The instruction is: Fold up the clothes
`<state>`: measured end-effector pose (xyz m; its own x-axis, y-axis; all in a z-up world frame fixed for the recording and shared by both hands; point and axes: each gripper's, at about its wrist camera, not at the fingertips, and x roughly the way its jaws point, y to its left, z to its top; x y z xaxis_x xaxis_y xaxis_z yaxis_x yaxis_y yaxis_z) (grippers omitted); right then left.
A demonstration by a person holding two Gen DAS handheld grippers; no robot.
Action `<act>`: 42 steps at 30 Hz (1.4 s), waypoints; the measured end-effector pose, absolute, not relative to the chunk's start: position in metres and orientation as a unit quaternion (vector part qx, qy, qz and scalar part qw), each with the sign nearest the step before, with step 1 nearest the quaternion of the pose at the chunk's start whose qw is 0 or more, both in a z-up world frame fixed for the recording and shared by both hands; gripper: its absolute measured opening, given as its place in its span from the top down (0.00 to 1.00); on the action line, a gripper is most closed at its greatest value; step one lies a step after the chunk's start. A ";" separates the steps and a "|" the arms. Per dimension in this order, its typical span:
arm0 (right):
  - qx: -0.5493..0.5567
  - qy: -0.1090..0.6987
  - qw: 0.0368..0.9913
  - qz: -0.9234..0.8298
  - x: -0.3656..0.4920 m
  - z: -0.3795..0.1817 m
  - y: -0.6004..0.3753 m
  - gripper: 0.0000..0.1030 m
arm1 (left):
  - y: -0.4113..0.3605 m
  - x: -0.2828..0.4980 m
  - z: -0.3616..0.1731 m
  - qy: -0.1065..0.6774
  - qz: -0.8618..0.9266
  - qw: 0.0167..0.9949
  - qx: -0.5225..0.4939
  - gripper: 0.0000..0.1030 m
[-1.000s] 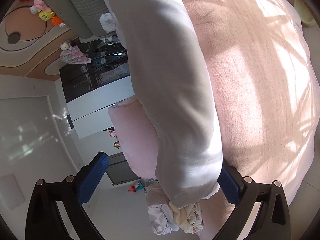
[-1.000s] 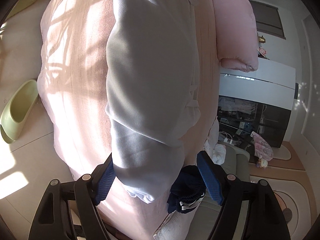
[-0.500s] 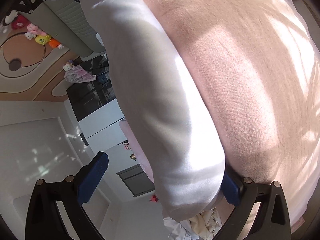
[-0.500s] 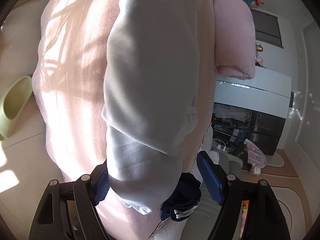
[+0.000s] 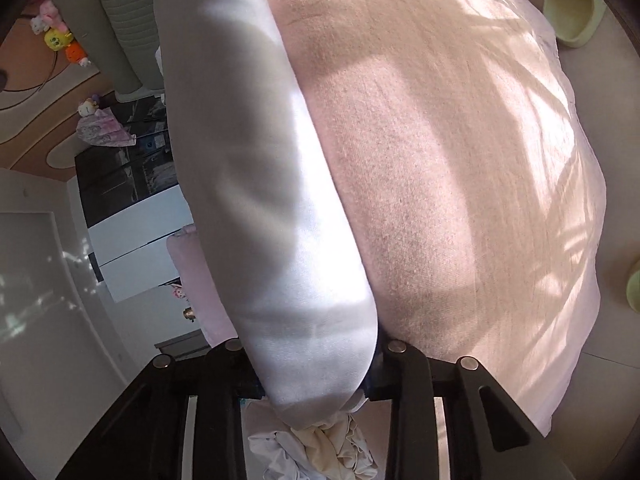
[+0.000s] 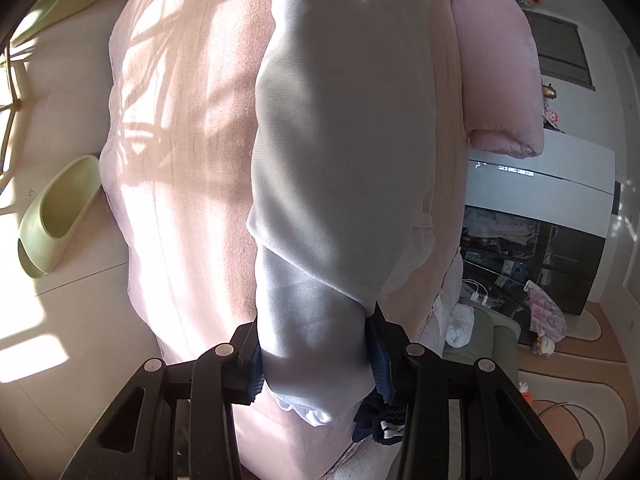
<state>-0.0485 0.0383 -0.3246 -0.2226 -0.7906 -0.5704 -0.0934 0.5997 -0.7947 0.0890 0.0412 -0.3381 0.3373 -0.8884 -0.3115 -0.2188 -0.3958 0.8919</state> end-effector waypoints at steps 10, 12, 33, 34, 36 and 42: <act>-0.281 0.723 0.552 -0.307 -0.050 -0.317 0.032 0.59 | 0.036 0.090 -0.321 -0.330 -0.474 0.387 0.718 0.74; -0.255 0.728 0.562 -0.299 -0.052 -0.311 0.027 0.59 | 0.032 0.092 -0.314 -0.303 -0.493 0.384 0.719 0.74; 0.081 0.676 0.688 -0.252 -0.087 -0.257 -0.051 0.48 | -0.040 0.107 -0.239 0.061 -0.638 0.373 0.671 0.64; 0.084 0.674 0.689 -0.254 -0.088 -0.257 -0.051 0.50 | -0.043 0.109 -0.237 0.074 -0.640 0.373 0.667 0.63; 0.097 0.669 0.690 -0.260 -0.091 -0.256 -0.053 0.50 | -0.047 0.111 -0.234 0.102 -0.644 0.374 0.660 0.63; 0.154 0.645 0.700 -0.266 -0.105 -0.249 -0.063 0.51 | -0.059 0.120 -0.226 0.185 -0.653 0.375 0.632 0.60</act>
<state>-0.1053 -0.0628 -0.2492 0.0274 -0.1732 -0.9845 0.5703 0.8116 -0.1269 0.1205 -0.0587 -0.2259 0.0794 -0.2552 -0.9636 0.7239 -0.6498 0.2318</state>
